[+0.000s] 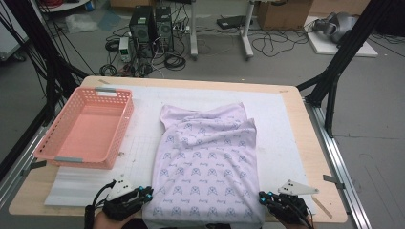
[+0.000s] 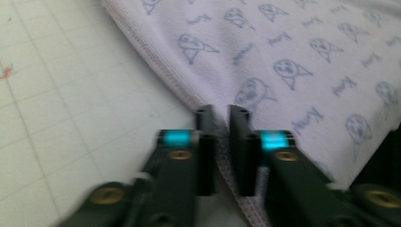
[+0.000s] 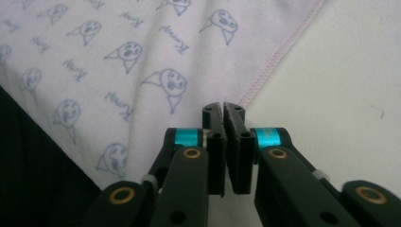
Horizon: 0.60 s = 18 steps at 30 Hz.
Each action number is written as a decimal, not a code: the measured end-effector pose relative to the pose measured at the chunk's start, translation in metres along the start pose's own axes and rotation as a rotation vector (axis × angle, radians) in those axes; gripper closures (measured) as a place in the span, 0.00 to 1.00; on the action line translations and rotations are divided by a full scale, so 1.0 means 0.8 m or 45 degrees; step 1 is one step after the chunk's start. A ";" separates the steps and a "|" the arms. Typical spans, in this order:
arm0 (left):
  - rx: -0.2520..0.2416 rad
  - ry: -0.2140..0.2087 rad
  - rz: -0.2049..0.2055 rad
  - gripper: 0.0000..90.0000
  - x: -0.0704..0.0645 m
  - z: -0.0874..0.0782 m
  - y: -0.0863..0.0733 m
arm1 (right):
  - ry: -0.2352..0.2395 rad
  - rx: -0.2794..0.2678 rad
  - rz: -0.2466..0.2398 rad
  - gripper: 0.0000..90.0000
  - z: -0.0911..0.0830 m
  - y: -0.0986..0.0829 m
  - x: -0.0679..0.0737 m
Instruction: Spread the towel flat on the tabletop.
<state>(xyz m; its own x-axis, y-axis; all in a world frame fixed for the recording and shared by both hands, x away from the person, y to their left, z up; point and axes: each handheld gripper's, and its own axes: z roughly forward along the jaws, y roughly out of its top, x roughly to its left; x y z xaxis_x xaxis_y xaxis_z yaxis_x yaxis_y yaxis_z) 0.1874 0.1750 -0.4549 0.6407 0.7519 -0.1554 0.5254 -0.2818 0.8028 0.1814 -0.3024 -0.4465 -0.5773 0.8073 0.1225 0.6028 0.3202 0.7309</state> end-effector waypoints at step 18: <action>-0.020 -0.193 -0.080 0.96 -0.011 -0.075 -0.020 | 0.148 -0.056 -0.042 0.99 -0.075 -0.017 0.015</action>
<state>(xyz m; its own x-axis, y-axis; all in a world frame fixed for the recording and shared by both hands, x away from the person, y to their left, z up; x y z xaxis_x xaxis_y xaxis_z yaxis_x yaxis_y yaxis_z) 0.1399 0.2088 -0.4316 0.6844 0.6690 -0.2900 0.5595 -0.2268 0.7972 0.1337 -0.3268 -0.4146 -0.6579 0.7329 0.1735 0.5593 0.3212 0.7642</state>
